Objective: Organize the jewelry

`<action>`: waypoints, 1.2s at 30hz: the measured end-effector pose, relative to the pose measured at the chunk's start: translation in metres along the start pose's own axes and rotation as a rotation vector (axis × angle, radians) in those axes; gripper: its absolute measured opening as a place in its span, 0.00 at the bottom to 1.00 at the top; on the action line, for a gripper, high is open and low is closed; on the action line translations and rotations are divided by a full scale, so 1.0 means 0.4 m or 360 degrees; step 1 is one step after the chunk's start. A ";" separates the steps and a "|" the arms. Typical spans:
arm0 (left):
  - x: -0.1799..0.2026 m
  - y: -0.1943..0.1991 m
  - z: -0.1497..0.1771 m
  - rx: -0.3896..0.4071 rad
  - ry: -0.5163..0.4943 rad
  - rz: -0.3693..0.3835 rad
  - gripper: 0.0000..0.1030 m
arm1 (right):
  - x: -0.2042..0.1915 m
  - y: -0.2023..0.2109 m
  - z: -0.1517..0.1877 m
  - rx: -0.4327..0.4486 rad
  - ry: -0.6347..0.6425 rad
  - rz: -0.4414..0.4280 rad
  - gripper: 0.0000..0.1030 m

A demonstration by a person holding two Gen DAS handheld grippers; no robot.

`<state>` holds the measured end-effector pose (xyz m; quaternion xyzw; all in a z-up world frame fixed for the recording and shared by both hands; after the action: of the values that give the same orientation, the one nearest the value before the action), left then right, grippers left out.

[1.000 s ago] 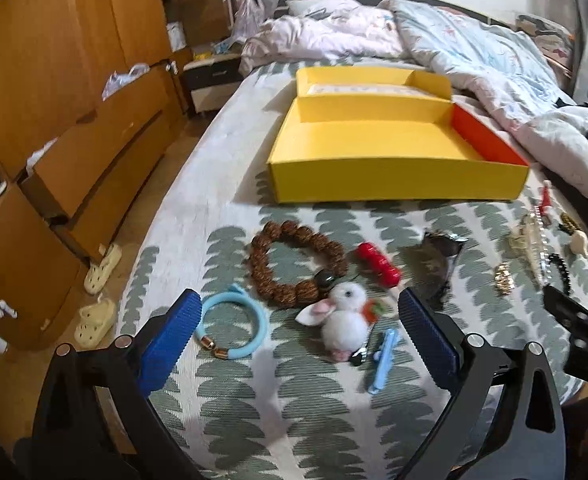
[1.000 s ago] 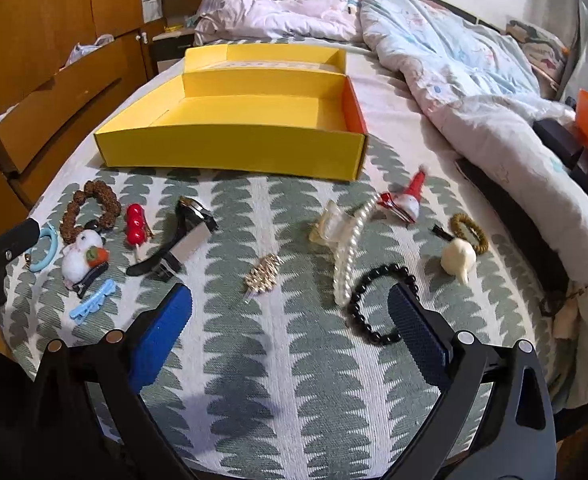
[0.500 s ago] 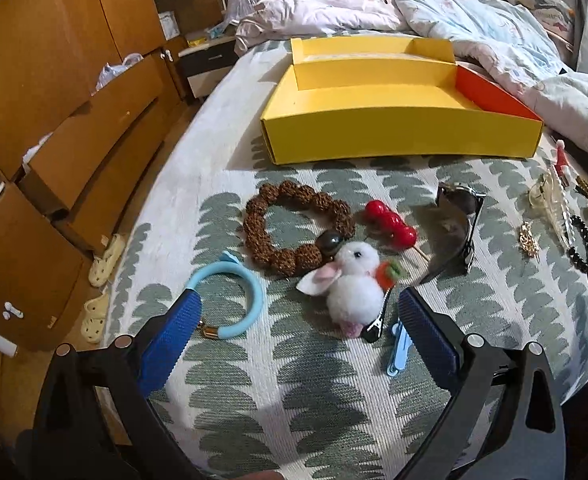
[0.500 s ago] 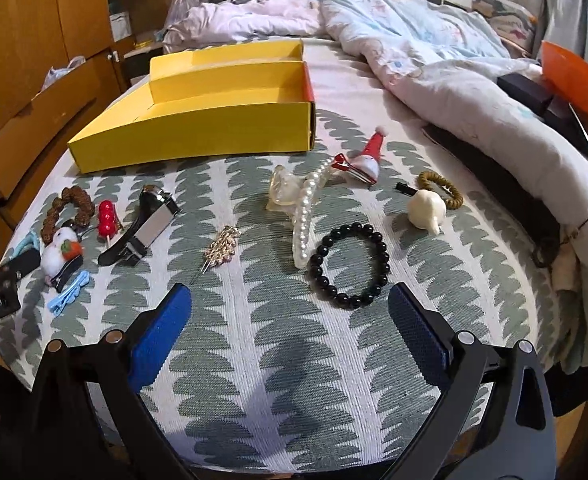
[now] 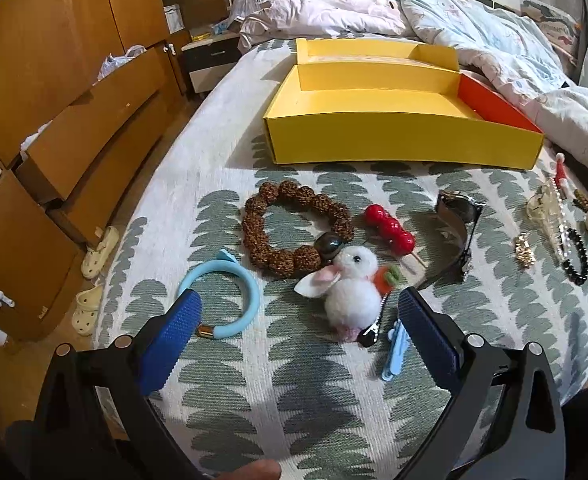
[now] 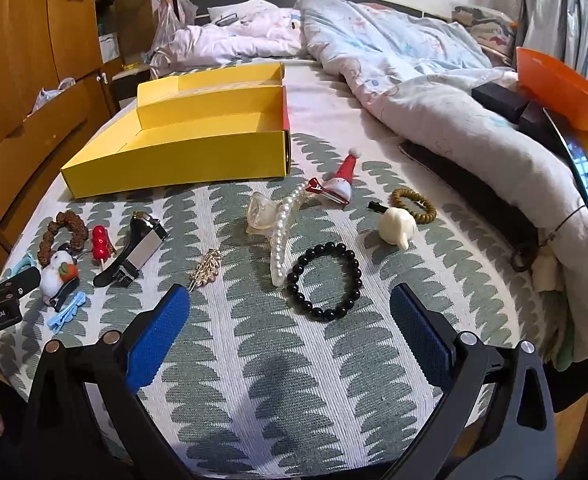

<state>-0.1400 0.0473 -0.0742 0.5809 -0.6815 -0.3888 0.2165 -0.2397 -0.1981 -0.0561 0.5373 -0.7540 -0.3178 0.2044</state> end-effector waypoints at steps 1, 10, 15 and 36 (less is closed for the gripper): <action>0.002 -0.001 0.000 0.0001 -0.0008 -0.0013 0.94 | 0.001 0.003 -0.001 0.0009 -0.0002 0.0002 0.97; 0.007 -0.003 0.002 0.0004 -0.0023 -0.0025 0.94 | 0.002 0.021 -0.005 0.0041 -0.0003 0.0002 0.97; 0.005 -0.001 0.002 0.0001 -0.0009 -0.0030 0.94 | 0.003 0.022 -0.006 0.0041 -0.0010 0.0004 0.97; 0.012 -0.006 0.008 -0.0043 -0.0011 0.0020 0.94 | 0.002 0.018 -0.007 0.0055 0.0000 0.0049 0.97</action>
<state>-0.1418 0.0434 -0.0789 0.5722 -0.6806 -0.3986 0.2243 -0.2431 -0.1980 -0.0492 0.5291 -0.7675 -0.3016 0.2000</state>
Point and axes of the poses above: each gripper's, at about its wrist camera, not at the fingertips, and y roughly against the way its jaws point, x to its right, z to its underside, the point moved 3 cm from there along -y, roughly the way its jaws point, and after that the axes turned 4 degrees about -y, right-handed, at the moved point
